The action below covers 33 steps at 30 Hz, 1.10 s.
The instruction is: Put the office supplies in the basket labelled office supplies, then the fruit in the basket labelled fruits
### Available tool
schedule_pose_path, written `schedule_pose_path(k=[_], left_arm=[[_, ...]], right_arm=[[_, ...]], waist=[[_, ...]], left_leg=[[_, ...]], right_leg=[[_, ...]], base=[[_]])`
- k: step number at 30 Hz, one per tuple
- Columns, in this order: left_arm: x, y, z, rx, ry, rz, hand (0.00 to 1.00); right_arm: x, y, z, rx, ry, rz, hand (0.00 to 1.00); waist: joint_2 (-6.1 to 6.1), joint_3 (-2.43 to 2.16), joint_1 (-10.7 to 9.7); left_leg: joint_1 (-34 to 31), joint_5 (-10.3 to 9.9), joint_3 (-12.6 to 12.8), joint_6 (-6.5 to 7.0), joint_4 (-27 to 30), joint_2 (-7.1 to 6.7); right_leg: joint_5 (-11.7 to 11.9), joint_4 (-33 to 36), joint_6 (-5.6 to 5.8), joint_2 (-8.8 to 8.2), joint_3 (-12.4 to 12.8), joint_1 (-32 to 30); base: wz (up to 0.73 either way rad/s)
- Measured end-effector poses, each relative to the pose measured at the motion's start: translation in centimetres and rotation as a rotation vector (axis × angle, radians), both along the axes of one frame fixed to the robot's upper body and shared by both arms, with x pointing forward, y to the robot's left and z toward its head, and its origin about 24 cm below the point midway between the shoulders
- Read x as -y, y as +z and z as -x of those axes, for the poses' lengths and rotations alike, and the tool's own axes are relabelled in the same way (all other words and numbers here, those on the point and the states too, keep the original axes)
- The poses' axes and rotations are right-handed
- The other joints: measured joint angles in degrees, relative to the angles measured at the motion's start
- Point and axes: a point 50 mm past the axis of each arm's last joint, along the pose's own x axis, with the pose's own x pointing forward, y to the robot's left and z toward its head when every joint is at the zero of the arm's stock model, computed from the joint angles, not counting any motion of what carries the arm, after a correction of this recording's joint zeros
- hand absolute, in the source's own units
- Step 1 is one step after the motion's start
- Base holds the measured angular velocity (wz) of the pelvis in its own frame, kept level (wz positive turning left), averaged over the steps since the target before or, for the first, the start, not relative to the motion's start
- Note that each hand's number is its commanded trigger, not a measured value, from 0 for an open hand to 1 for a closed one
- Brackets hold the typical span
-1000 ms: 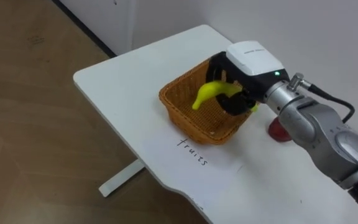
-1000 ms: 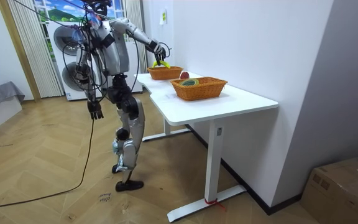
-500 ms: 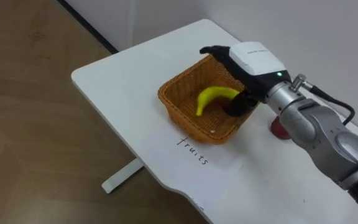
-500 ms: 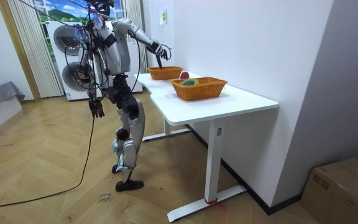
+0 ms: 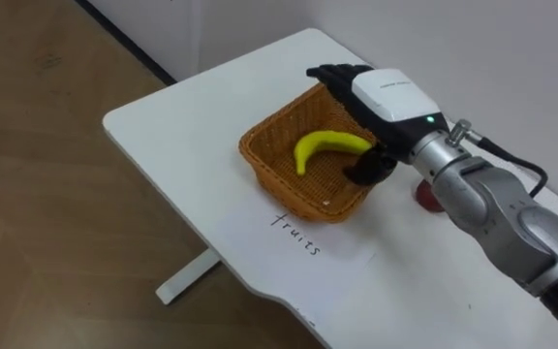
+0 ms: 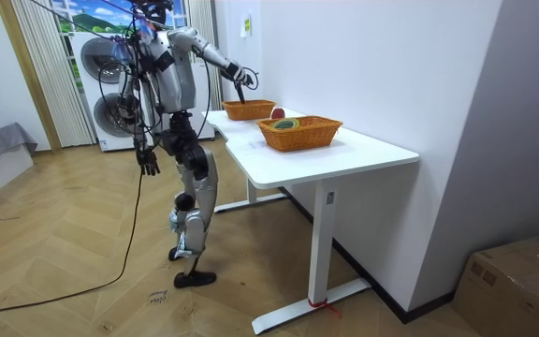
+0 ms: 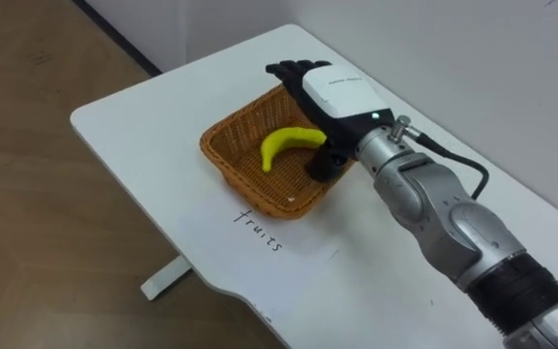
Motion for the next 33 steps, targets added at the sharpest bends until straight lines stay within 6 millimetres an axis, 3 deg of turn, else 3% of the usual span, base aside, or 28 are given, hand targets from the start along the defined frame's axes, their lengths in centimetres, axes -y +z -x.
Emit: schedule_pose_path(k=[4, 15, 18, 26, 28, 30, 33], left_arm=[[0.1, -0.1, 0.2, -0.009, 0.000, 0.008, 0.00], [0.4, -0.3, 0.3, -0.021, 0.007, 0.033, 0.00], [0.4, -0.3, 0.3, -0.018, 0.014, 0.034, 0.00], [0.7, -0.4, 0.1, -0.009, 0.011, 0.050, 0.00], [1.0, -0.3, -0.2, 0.012, 0.007, 0.049, 0.00], [1.4, -0.4, -0.3, 0.024, 0.009, 0.055, 0.00], [1.7, -0.5, 0.0, 0.034, 0.032, 0.064, 0.00]], right_arm=[[-0.2, 0.4, -0.1, 0.011, 0.008, 0.012, 0.00], [-0.1, 0.2, -0.2, -0.008, 0.006, 0.106, 0.00], [-0.1, 0.4, -0.2, -0.017, 0.007, 0.101, 0.00], [0.8, 2.4, -0.7, 0.034, -0.030, 0.034, 0.00], [1.1, 3.1, -0.8, 0.039, -0.038, -0.029, 0.00], [1.5, 3.9, -0.9, 0.051, -0.050, -0.078, 0.00], [2.1, 5.5, -0.8, 0.109, -0.067, -0.136, 0.00]], waist=[[0.60, -0.18, -0.5], [0.65, -0.32, -2.0], [0.67, -0.34, -2.4], [0.96, -0.36, -3.7], [1.44, -0.23, -5.0], [2.13, -0.20, -5.1], [2.95, -0.47, -7.0]], left_leg=[[1.1, 0.0, 0.1, 0.04, -0.4, -0.02], [2.8, 0.1, 0.7, 0.11, -1.0, 0.06], [2.9, 0.1, 0.9, 0.11, -1.0, 0.03], [3.0, 0.1, 2.2, 0.14, -0.6, 0.05], [3.2, 0.1, 2.8, 0.17, -0.5, 0.02], [3.6, 0.1, 3.7, 0.20, -1.1, 0.11], [3.8, 0.1, 4.0, 0.27, -1.1, 0.11]], right_leg=[[0.0, 0.0, 0.00, -0.05, 0.0, 0.8], [0.0, 0.0, 0.00, -0.05, 0.3, 1.8], [0.0, 0.0, 0.00, 0.03, 1.7, 1.9], [0.0, 0.0, 0.00, 0.02, 3.3, 1.9], [0.0, 0.0, -0.01, -0.05, 3.6, 2.0], [0.0, 0.0, -0.01, -0.06, 4.1, 2.2], [0.0, 0.1, -0.01, -0.11, 4.4, 2.4]], base=[[0.00], [-0.03], [-0.04], [-0.08], [-0.06], [-0.23], [-0.08]])
